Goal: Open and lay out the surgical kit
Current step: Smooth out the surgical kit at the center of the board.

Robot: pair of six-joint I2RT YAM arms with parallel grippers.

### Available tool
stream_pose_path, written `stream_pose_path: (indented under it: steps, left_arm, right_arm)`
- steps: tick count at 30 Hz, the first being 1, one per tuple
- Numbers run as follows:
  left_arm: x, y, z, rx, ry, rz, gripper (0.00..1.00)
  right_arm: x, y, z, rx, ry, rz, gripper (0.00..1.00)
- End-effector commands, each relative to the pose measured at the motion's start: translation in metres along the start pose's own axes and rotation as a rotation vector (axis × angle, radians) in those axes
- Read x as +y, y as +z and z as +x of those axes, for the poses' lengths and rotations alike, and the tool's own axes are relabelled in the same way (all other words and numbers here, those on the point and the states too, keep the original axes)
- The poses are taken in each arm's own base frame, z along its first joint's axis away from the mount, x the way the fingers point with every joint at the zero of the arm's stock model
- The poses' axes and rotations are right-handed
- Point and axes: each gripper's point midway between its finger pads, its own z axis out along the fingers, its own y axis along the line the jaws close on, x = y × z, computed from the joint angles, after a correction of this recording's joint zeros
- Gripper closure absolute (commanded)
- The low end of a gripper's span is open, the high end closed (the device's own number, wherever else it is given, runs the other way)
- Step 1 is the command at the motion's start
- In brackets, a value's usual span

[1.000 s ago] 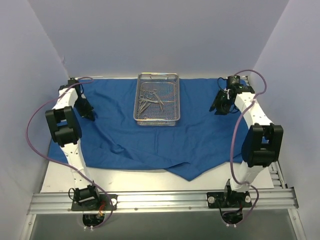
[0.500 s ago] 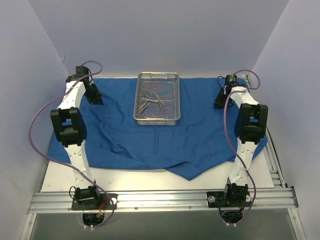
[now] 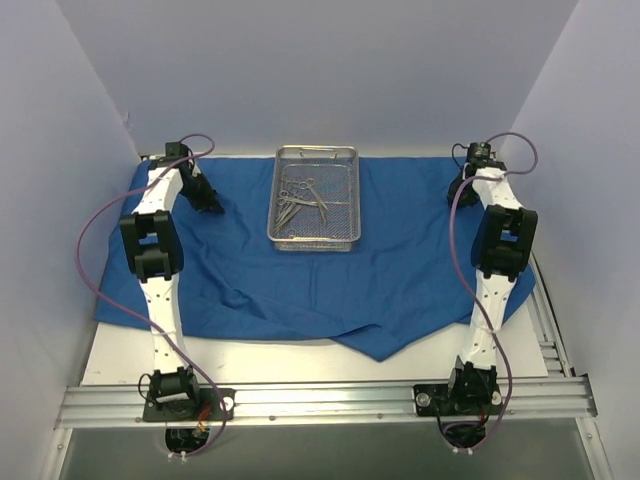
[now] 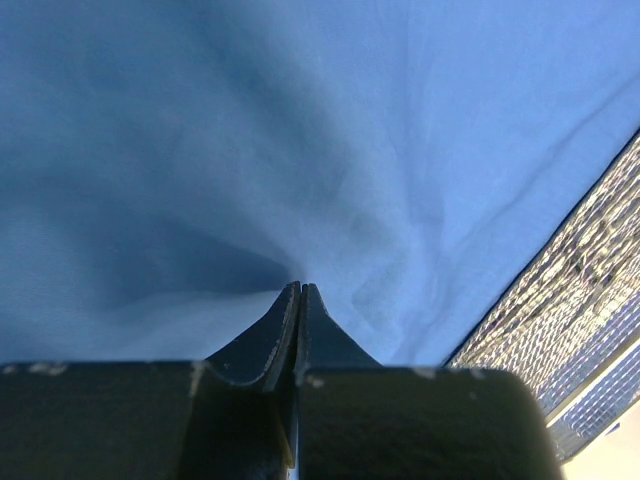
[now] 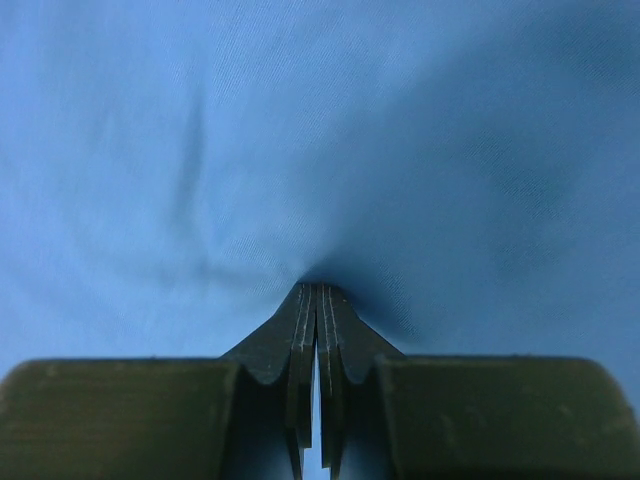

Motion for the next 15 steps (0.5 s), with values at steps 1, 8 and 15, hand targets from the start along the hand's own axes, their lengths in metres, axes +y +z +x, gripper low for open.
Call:
stream_pose_path:
  steps: [1, 8, 15]
  left_arm:
    - [-0.036, -0.026, 0.001, -0.050, 0.043, 0.078, 0.97]
    - [-0.038, -0.032, 0.028, -0.054, 0.054, 0.036, 0.97]
    - [-0.039, -0.033, 0.068, -0.046, 0.051, 0.045, 0.98]
  right_arm:
    - [-0.086, 0.034, 0.023, 0.099, -0.021, 0.280, 1.00]
    - [-0.115, 0.043, 0.010, 0.109, -0.036, 0.342, 1.00]
    - [-0.118, 0.039, -0.009, 0.077, -0.037, 0.299, 1.00]
